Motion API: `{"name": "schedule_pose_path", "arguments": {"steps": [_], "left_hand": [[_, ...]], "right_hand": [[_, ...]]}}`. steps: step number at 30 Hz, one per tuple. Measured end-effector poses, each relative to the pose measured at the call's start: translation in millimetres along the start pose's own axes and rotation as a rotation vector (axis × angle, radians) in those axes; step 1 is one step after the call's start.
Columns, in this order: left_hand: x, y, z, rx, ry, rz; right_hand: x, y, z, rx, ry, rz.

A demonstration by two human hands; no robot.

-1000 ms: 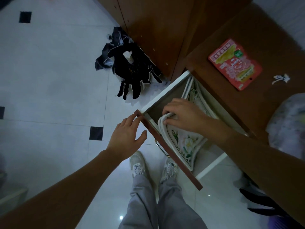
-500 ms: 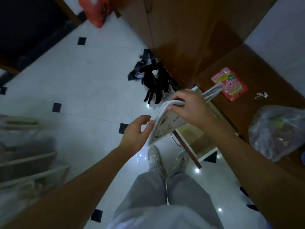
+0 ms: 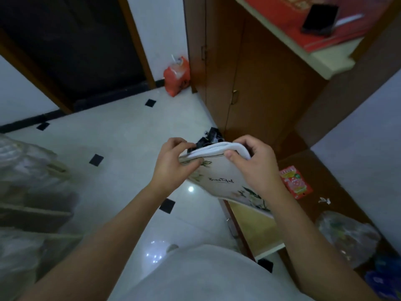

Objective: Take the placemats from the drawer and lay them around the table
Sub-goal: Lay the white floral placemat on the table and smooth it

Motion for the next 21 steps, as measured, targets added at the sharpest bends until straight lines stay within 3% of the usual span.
{"name": "schedule_pose_path", "arguments": {"steps": [5, 9, 14, 21], "left_hand": [[4, -24, -62, -0.138, 0.038, -0.014], [9, -62, -122, -0.092, 0.076, -0.025], [19, -123, -206, -0.046, 0.109, -0.183], [13, -142, -285, -0.107, 0.337, -0.246]], "right_hand": [[25, -55, 37, 0.084, 0.036, -0.061], [51, -85, 76, 0.106, 0.048, -0.128], [94, -116, 132, 0.191, 0.016, -0.144], [153, -158, 203, 0.268, -0.083, -0.218]]}}
Point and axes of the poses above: each hand's wrist, its own x-axis towards the middle knuckle, its own z-axis out of the palm, y = z × x, the point moved 1 cm from there along x, towards the middle knuckle, and after that the axes turned 6 degrees about -z, right-handed, at the moved point
